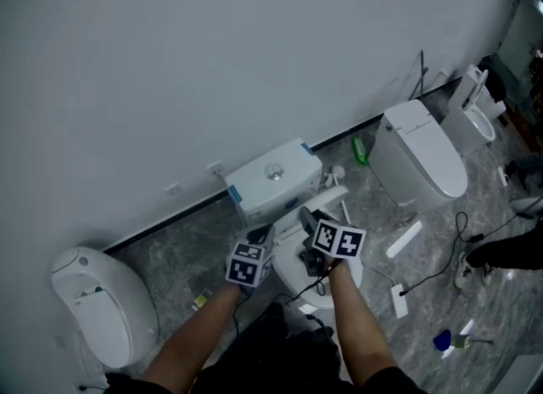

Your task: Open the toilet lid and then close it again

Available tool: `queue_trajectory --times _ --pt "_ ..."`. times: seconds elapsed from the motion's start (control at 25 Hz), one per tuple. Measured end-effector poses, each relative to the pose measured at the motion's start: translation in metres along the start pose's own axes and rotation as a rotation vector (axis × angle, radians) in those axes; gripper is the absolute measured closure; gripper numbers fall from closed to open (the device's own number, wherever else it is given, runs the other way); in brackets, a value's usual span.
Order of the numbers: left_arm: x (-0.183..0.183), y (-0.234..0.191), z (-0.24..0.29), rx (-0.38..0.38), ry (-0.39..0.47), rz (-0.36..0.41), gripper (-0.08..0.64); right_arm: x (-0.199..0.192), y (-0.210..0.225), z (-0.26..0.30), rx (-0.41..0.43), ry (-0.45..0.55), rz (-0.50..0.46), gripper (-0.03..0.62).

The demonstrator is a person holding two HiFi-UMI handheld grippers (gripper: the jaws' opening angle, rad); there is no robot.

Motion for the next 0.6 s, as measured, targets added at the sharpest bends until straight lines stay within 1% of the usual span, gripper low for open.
queue_trajectory --times 0.24,0.6 --pt "0.0 0.009 0.006 -0.037 -0.001 0.009 0.552 -0.009 0.004 -0.016 0.009 -0.029 0.015 0.455" --pt "-0.014 0.056 0.007 -0.123 -0.03 0.034 0.552 -0.043 0.018 -0.065 -0.001 -0.034 0.083 0.449"
Point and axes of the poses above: the fingertips, and each gripper's own axes: z forward along the fingers, y to its right, x out of its top, the point moved 8 cm from there along -z, backward along the fingers, and after that the axes turned 13 degrees about x, right-handed, at the moved point
